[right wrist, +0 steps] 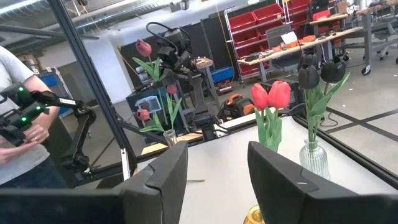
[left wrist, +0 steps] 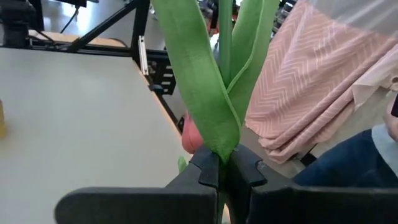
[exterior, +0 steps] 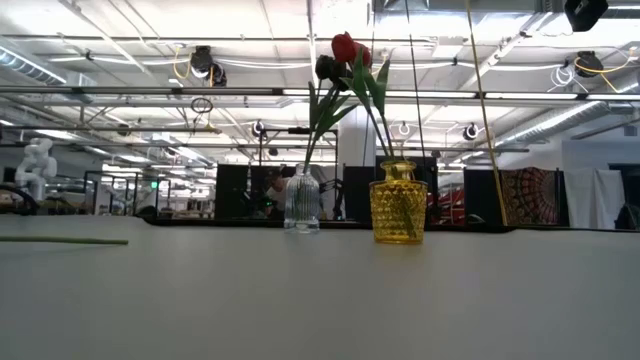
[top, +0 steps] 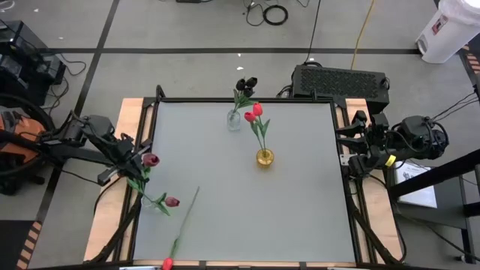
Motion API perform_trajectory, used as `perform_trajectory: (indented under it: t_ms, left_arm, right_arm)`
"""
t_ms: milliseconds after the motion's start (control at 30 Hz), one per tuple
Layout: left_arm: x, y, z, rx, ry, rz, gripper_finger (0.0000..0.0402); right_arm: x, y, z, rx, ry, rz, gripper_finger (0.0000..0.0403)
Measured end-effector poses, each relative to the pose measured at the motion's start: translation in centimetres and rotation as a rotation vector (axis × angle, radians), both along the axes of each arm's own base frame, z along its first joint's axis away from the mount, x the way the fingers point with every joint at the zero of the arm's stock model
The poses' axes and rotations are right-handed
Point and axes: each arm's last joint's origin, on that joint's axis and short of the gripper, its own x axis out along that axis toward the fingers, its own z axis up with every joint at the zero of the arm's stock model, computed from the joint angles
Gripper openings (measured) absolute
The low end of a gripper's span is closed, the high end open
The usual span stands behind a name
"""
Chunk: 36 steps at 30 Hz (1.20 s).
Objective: Sort flowers into vase by color
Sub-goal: Put the red tulip into the bottom transparent bin
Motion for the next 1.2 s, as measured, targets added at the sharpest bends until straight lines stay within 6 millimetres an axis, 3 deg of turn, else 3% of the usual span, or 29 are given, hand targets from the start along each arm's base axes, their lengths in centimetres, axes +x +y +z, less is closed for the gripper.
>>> perform_trajectory:
  t_ms: [333, 1200]
  left_arm:
    - [0.5, 0.0, -0.8, -0.053, 0.081, 0.044, 0.0006]
    - [0.9, 0.0, -1.7, 0.006, 0.072, 0.055, 0.0006]
  right_arm:
    - [0.0, 0.0, 0.0, 0.000, 0.000, 0.000, 0.0160]
    - [0.0, 0.0, 0.0, 0.000, 0.000, 0.000, 0.0160]
